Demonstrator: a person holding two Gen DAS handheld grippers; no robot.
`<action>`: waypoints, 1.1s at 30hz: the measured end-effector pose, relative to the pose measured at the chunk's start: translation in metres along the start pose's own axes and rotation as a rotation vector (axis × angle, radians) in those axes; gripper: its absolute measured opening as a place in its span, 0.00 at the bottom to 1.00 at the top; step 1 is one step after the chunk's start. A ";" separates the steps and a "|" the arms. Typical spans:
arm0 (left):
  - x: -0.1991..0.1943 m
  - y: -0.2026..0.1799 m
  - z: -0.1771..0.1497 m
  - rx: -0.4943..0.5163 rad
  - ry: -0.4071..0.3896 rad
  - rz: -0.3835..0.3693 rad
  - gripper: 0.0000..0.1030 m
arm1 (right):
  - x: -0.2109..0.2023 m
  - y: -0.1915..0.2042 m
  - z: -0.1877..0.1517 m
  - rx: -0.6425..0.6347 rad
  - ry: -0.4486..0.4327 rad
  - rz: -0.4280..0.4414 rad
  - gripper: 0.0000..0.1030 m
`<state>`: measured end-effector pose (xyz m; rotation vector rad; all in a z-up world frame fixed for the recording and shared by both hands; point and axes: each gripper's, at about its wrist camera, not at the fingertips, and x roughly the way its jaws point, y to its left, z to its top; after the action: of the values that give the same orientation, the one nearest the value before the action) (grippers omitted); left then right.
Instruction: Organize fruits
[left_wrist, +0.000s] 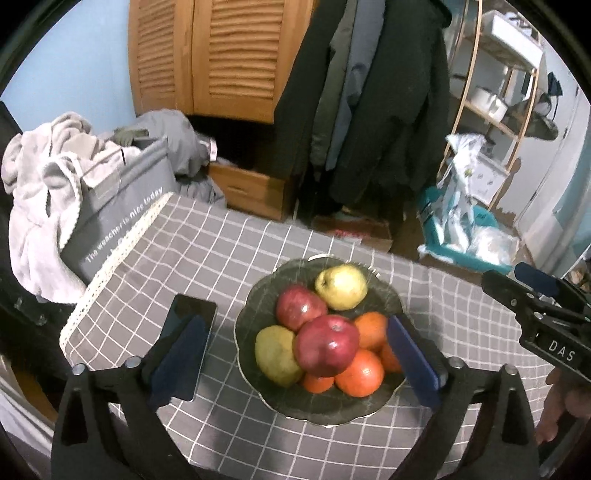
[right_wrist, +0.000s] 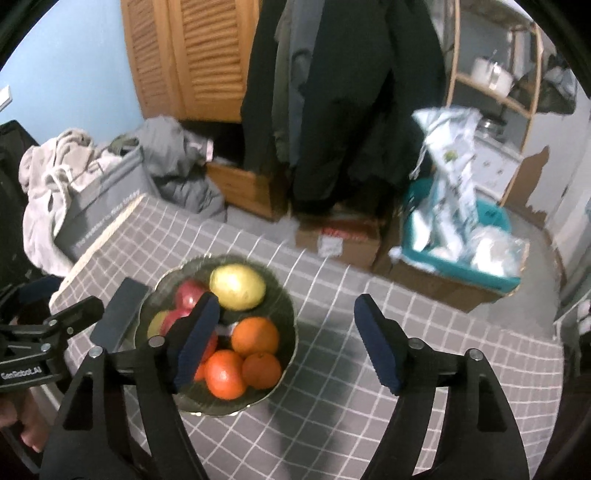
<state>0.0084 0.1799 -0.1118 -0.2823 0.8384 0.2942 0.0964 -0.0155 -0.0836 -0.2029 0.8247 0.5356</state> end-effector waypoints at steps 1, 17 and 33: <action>-0.005 -0.002 0.002 0.003 -0.013 -0.003 0.99 | -0.007 0.000 0.002 0.002 -0.015 -0.001 0.76; -0.082 -0.037 0.019 0.087 -0.215 -0.035 0.99 | -0.101 -0.012 0.013 0.016 -0.205 -0.058 0.78; -0.122 -0.047 0.022 0.101 -0.336 -0.057 0.99 | -0.158 -0.029 0.000 -0.009 -0.302 -0.101 0.79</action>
<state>-0.0367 0.1265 0.0011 -0.1559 0.5104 0.2365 0.0239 -0.0992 0.0328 -0.1657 0.5155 0.4608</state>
